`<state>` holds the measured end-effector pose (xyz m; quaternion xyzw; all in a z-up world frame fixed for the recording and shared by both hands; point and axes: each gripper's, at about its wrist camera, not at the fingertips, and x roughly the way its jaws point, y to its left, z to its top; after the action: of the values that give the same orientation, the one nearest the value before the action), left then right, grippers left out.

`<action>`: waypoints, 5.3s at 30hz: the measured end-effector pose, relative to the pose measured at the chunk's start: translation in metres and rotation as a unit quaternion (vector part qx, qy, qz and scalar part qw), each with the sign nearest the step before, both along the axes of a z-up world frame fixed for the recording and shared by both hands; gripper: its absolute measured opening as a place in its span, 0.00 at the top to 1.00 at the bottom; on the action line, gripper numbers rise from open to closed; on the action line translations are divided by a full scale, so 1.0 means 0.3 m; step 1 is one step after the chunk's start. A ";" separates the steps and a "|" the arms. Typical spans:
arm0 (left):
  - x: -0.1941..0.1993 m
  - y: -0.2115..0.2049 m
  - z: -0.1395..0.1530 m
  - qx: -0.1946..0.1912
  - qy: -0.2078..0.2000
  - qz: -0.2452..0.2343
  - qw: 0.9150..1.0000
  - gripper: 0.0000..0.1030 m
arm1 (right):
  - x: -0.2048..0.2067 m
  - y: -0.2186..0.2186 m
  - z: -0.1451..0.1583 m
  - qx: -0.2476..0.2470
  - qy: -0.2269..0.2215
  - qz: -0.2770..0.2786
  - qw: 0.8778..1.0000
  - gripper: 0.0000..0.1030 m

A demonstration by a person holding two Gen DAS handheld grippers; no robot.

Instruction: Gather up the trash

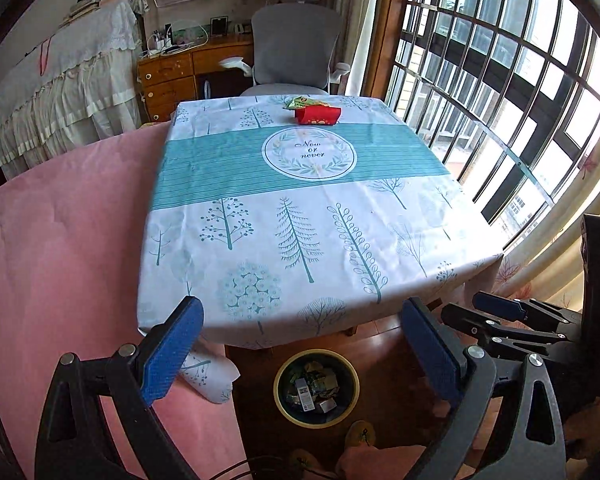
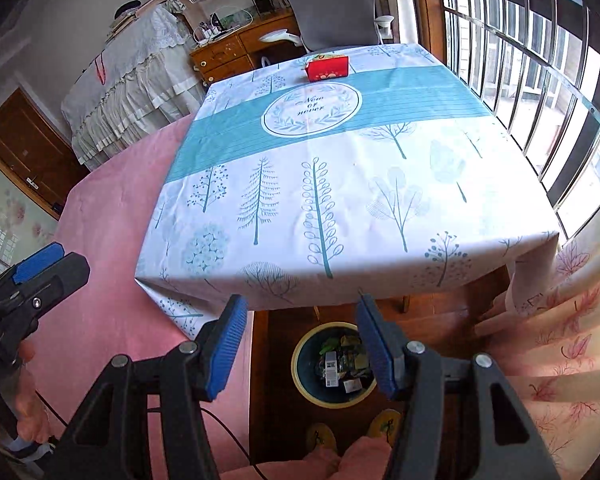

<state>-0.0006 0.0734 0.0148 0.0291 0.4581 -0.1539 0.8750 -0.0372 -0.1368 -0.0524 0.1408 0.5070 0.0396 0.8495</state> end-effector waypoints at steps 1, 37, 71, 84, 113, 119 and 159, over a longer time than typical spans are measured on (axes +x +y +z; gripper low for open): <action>0.023 -0.001 0.012 -0.004 0.000 -0.003 1.000 0.05 | 0.015 0.000 0.015 -0.004 -0.005 -0.003 1.000 0.45; 1.756 -0.687 -0.490 0.145 0.098 -0.057 0.983 0.05 | 1.676 -0.591 -0.353 0.036 0.022 0.070 0.997 0.45; 1.669 -0.417 -0.544 -0.090 0.178 0.090 0.976 0.93 | 2.169 -0.361 -0.447 -0.011 0.012 0.182 0.983 0.44; 1.562 -0.383 -0.472 -0.101 0.168 0.080 0.977 0.93 | 1.884 -0.236 -0.427 -0.057 0.012 0.253 0.966 1.00; 0.213 -0.048 -0.233 -0.079 0.163 -0.112 0.977 0.93 | 0.211 -0.034 -0.007 0.054 -0.005 0.022 0.998 1.00; 0.010 0.003 -0.390 -0.071 0.231 -0.107 0.964 0.93 | 0.010 0.074 -0.114 0.040 0.057 0.046 0.997 1.00; -0.100 -0.070 -1.344 0.009 0.233 0.019 0.972 0.04 | -0.094 0.031 -1.233 0.035 0.169 -0.001 0.985 0.48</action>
<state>-0.0305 0.0524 -0.3885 -0.0085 0.6515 -0.1355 0.7464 -0.0655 -0.1275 -0.4224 0.1759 0.6415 0.0320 0.7460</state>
